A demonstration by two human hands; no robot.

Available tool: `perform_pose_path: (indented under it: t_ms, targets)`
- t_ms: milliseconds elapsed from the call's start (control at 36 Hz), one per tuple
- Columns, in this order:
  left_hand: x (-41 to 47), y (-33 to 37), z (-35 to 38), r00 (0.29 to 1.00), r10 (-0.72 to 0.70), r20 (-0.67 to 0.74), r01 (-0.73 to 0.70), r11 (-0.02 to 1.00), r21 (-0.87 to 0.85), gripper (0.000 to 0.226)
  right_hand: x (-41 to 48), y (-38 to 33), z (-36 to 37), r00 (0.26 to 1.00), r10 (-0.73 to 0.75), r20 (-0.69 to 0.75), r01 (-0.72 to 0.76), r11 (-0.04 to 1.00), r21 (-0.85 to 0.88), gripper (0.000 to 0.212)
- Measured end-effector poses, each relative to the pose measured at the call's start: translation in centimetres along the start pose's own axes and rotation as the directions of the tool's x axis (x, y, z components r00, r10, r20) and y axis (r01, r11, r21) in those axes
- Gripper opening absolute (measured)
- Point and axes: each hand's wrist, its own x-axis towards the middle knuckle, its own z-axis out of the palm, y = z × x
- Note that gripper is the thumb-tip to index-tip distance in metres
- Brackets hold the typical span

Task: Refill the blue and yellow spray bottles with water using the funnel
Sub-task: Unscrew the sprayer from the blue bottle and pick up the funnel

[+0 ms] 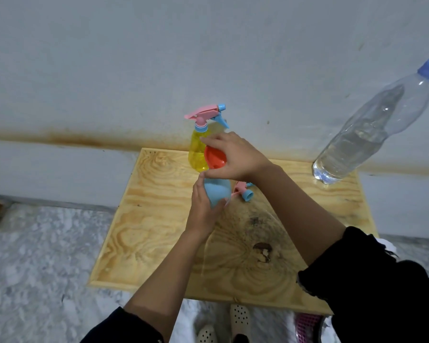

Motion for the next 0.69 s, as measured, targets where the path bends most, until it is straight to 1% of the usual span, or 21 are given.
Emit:
perform_pose_path:
  t_ms: [83, 139, 250, 333, 556, 694]
  targets:
    - [0.2, 0.0, -0.1, 1.0, 0.004, -0.004, -0.004, 1.0, -0.027, 0.079, 0.3, -0.3, 1.2, 1.0, 0.01, 0.018, -0.011, 1.0, 0.015, 0.077]
    - [0.3, 0.0, 0.0, 1.0, 0.011, -0.025, -0.011, 1.0, -0.02, 0.079, 0.4, -0.4, 2.1, 1.0, 0.008, -0.023, -0.008, 1.0, 0.002, 0.073]
    - [0.1, -0.2, -0.1, 0.998, 0.02, -0.056, -0.019, 0.999, 0.026, 0.081, 0.2, -0.6, 3.4, 0.991, -0.017, -0.135, 0.01, 0.998, -0.054, 0.073]
    - [-0.1, -0.3, -0.2, 0.998, 0.006, -0.07, -0.003, 0.999, 0.042, 0.079, 0.1, -0.6, 3.8, 0.986, -0.022, -0.168, 0.008, 0.997, -0.082, 0.071]
    - [-0.2, 0.1, -0.6, 0.998, -0.001, -0.064, 0.002, 1.0, 0.016, 0.076, -0.2, -1.1, 3.6, 0.985, -0.003, -0.17, -0.012, 0.996, -0.085, 0.064]
    - [-0.2, -0.2, -1.1, 0.998, 0.046, -0.037, -0.047, 0.999, -0.017, 0.084, -0.5, -1.3, 3.7, 0.986, 0.033, -0.161, -0.046, 0.996, -0.078, 0.066]
